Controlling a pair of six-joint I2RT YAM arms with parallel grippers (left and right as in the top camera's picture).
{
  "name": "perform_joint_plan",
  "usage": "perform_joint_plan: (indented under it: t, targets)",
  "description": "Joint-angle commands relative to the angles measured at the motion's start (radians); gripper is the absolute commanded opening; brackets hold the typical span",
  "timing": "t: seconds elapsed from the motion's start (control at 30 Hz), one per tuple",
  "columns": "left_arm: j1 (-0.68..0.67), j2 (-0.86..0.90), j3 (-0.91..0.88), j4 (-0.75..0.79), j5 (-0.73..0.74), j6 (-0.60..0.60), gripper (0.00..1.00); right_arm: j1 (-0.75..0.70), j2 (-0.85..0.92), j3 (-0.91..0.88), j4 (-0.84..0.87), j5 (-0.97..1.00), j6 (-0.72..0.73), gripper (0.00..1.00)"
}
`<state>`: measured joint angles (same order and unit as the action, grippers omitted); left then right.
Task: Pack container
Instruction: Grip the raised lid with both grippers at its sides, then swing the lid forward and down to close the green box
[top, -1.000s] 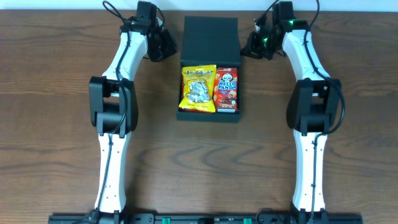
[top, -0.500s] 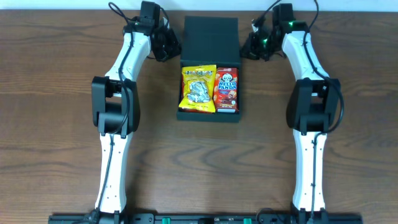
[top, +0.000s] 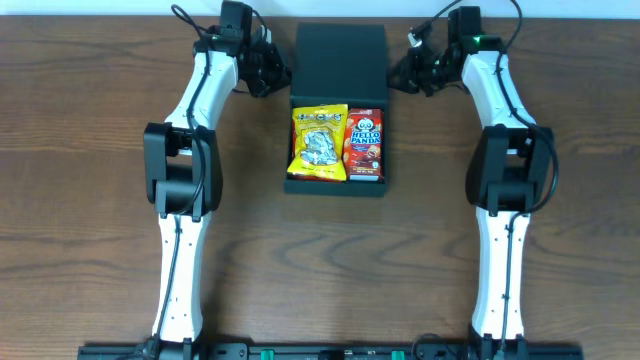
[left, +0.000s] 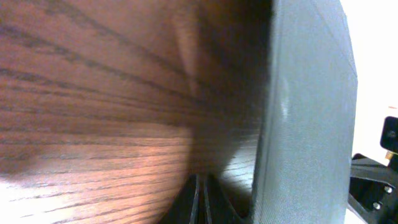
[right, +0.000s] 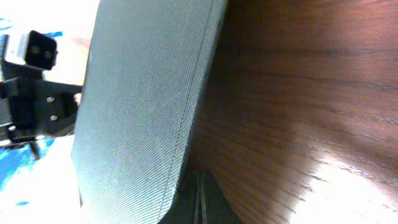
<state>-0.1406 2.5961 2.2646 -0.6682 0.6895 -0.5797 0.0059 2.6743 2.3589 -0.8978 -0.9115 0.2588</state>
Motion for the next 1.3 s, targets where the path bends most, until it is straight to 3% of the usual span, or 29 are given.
perform_joint_plan:
  t: [0.0,0.73,1.27]
  targets:
    - [0.004,0.02,-0.003,0.022,0.089,0.0,0.06,-0.012,0.01,0.007,0.006,-0.138,-0.033,0.02]
    - [0.036,0.02,-0.003,0.182,0.404,0.091,0.06,-0.021,0.01,0.007,0.025,-0.404,-0.188,0.02]
    - [0.036,0.02,-0.003,0.198,0.657,0.122,0.06,-0.02,0.01,0.008,0.026,-0.571,-0.189,0.02]
